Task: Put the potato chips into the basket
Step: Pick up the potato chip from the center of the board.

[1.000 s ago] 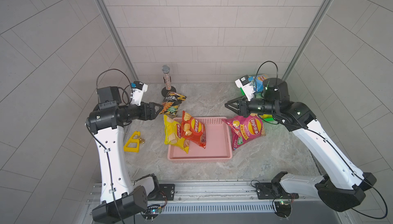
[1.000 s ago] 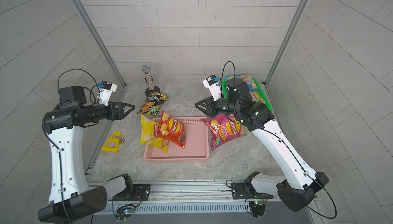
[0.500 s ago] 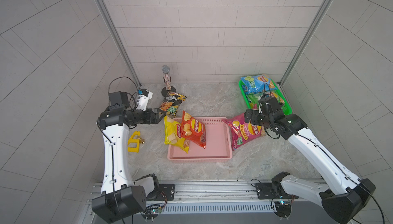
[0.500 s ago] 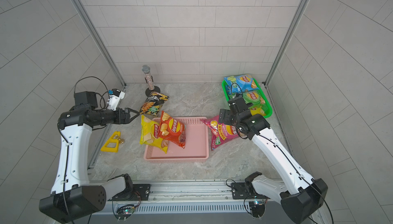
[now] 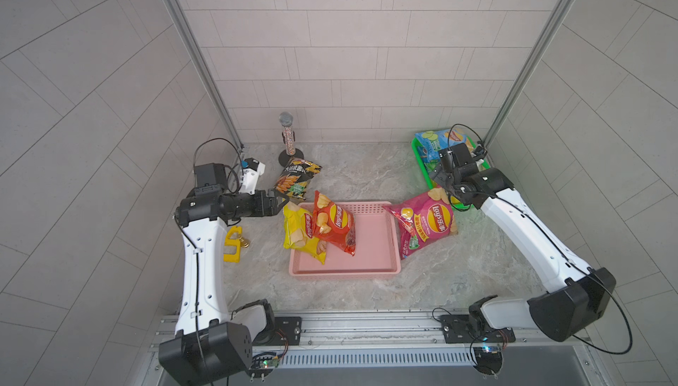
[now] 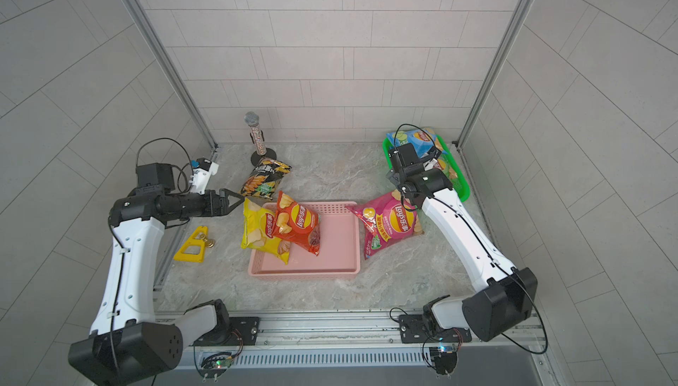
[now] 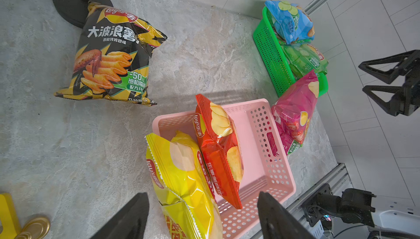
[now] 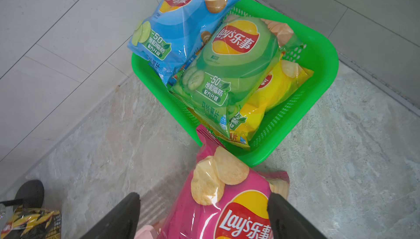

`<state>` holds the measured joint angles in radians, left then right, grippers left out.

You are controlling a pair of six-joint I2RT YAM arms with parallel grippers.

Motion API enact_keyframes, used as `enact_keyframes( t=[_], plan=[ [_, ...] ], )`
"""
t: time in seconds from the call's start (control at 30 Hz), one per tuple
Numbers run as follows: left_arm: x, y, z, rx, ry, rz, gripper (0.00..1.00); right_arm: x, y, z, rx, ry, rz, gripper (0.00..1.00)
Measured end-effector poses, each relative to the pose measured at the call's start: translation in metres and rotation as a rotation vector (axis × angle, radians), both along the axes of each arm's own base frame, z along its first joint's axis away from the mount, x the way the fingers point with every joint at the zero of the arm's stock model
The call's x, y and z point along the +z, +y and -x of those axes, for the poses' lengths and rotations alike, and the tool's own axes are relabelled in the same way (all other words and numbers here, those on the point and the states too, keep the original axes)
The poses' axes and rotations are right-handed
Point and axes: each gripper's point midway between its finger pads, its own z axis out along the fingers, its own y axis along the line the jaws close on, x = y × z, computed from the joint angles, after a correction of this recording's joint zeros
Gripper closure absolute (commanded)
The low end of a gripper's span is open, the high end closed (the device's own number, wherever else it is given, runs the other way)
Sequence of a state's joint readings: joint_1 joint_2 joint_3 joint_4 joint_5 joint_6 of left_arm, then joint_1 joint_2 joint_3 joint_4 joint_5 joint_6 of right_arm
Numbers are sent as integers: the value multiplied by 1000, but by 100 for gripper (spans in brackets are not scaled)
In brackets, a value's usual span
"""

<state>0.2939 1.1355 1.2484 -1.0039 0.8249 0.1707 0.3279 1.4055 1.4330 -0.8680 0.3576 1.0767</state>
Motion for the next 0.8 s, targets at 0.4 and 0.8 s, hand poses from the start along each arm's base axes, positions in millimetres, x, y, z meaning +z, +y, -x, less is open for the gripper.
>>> enact_keyframes(
  t=[0.4,0.8],
  plan=[
    [-7,1,0,11,19,8,18,-64,-10,-25,-76,173,79,21],
    [-11,0,0,9,25,11,18,-101,-17,-19,-80,250,60,36]
  ],
)
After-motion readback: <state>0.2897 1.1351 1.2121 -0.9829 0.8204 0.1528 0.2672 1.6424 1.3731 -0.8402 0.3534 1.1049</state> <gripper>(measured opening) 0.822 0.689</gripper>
